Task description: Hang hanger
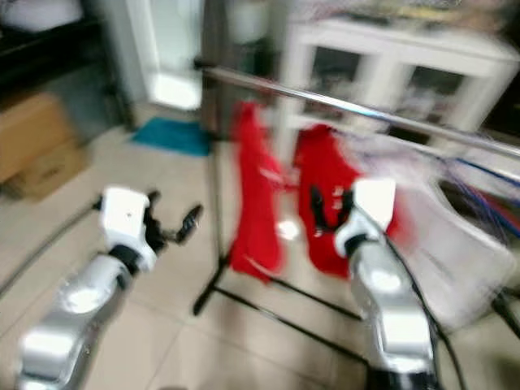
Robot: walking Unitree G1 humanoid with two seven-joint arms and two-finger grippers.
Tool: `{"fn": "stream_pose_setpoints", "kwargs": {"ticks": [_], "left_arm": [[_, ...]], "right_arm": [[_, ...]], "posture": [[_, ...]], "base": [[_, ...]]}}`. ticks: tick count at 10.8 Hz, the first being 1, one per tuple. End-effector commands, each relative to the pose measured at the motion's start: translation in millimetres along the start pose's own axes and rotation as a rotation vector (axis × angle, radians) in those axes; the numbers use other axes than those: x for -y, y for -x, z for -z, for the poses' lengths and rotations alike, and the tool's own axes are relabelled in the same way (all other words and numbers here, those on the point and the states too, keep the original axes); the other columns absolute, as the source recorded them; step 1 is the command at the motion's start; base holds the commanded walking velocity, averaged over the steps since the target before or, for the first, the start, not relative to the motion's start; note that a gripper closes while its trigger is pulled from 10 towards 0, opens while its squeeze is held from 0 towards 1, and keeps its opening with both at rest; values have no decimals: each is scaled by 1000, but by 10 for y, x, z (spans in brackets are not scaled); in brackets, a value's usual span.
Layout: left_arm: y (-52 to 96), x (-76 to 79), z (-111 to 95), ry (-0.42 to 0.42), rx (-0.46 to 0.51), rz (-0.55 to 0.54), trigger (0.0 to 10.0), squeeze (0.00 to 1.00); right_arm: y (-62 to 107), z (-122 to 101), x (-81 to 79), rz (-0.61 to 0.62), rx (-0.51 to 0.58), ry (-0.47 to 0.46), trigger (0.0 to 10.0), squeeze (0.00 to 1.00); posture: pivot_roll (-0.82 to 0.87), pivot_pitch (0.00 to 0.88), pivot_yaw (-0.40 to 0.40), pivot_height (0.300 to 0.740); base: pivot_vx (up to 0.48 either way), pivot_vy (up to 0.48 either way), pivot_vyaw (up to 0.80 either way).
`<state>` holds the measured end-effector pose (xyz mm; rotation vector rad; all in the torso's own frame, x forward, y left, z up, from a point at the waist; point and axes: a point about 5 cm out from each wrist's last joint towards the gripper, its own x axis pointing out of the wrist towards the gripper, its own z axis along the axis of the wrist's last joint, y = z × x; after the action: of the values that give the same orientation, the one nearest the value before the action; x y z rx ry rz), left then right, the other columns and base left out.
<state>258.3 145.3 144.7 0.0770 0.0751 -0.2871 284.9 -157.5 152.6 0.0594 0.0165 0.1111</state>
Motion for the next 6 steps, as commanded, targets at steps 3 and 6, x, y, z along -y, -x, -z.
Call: {"fn": "stream_pose_setpoints", "kwargs": {"ticks": [3,6], "left_arm": [[-27,189,-57,-7,12,148,10000,1000],[65,285,-125,-22,47,309,10000,1000]], "right_arm": [[-4,-126,221,77,45,57,10000,1000],[0,-292,434,82,101,27,10000,1000]], "posture": [[150,30,-68,740],[144,33,-71,740]], "base": [[426,0,0],[126,0,0]]}}
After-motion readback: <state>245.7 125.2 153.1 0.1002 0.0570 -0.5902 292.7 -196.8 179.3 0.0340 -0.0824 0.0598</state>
